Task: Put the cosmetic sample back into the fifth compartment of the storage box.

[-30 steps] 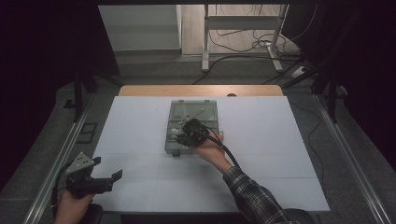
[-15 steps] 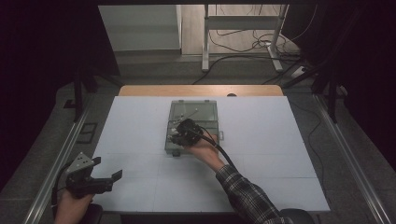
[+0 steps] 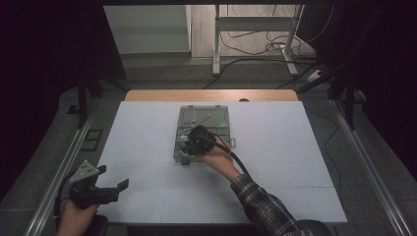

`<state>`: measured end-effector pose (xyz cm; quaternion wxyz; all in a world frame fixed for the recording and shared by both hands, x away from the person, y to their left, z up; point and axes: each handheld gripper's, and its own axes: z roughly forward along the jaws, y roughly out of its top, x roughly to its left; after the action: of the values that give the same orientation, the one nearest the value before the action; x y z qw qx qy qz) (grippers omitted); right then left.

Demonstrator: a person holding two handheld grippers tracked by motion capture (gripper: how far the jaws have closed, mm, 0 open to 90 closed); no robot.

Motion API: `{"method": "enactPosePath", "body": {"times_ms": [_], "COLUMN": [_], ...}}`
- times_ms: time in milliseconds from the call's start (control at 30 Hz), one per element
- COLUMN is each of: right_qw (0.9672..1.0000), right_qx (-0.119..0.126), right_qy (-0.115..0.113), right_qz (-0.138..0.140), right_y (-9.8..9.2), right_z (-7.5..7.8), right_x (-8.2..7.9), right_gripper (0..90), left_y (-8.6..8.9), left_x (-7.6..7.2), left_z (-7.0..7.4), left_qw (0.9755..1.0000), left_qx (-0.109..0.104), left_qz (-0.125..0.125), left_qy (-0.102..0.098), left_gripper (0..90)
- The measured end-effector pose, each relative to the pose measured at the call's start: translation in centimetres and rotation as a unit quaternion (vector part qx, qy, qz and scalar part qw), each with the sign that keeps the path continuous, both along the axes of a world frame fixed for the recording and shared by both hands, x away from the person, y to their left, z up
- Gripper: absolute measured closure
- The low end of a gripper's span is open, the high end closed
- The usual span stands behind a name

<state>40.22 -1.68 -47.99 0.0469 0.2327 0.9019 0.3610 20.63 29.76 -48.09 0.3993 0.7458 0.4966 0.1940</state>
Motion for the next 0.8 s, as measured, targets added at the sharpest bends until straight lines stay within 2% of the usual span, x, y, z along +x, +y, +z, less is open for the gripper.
{"method": "enactPosePath", "body": {"times_ms": [433, 800], "right_qw": [0.9999, 1.0000], "right_qx": [0.006, 0.000], "right_qy": [0.010, 0.007], "right_qz": [-0.001, -0.003], "right_y": [-1.5, -2.5], "right_z": [0.5, 0.9], "right_x": [-0.5, -1.0], "right_gripper": [56.3, 50.3], "left_y": [0.0, 0.0], "left_x": [0.0, 0.0], "left_z": [0.0, 0.0], "left_qw": [1.0000, 1.0000], "left_qx": [0.000, 0.001], "left_qz": [0.000, -0.001], "left_qy": [0.000, 0.000], "left_gripper": [2.9, 2.9]}}
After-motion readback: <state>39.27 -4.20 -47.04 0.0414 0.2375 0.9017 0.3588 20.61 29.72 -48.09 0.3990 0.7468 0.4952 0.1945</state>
